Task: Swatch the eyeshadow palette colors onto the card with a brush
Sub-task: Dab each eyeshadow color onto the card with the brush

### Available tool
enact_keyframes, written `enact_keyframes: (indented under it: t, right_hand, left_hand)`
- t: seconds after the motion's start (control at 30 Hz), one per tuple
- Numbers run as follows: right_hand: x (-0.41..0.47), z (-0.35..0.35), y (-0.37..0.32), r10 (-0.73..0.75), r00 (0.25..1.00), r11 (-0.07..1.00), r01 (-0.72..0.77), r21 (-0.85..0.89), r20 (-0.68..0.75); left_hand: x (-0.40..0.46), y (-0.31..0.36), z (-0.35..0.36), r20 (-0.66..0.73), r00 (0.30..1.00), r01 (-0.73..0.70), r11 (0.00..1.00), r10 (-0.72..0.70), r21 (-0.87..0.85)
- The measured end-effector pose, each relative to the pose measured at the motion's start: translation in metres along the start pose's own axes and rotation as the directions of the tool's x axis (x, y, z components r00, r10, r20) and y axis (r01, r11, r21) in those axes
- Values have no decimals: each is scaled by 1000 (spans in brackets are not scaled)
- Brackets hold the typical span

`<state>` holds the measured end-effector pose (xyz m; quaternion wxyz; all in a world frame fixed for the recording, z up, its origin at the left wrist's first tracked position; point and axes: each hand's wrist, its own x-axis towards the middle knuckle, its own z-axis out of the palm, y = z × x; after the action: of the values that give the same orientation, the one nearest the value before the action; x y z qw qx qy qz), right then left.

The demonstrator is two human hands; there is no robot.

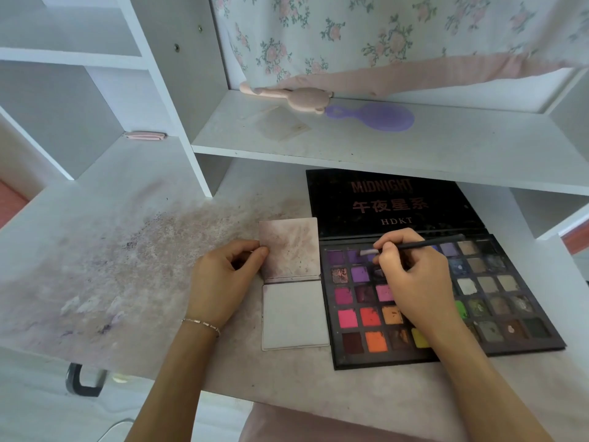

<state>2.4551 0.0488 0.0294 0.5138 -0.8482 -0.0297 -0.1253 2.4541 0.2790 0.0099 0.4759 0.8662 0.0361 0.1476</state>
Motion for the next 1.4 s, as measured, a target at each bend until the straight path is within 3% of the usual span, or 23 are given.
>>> enact_keyframes:
  t: [0.13,0.23,0.37,0.5,0.63,1.4]
  right_hand:
    - [-2,3,-7,-13,1000,999,13,37,12]
    - [-4,10,-18,-21,999,986,17,167,27]
    - [-13,29,-28,-25,989,959,-17,283,146]
    - [-18,45,-32,-54,954,977,-11,212,296]
    - [-18,51,-32,-83,934,984,22,176,348]
    - [-19,54,-30,-80,922,987,20,161,378]
  left_hand:
    - [0,0,0,-3,1000,12,1000,-12,8]
    - [1,0,0,-5,1000,27,1000,-27,3]
    - [1,-2,0,-2,999,51,999,-51,-5]
    - [0,0,-1,6,999,54,999,-54,-5]
    - [0,1,-1,10,998,67,998,-66,-2]
    - [1,0,-1,19,993,116,993,-117,20]
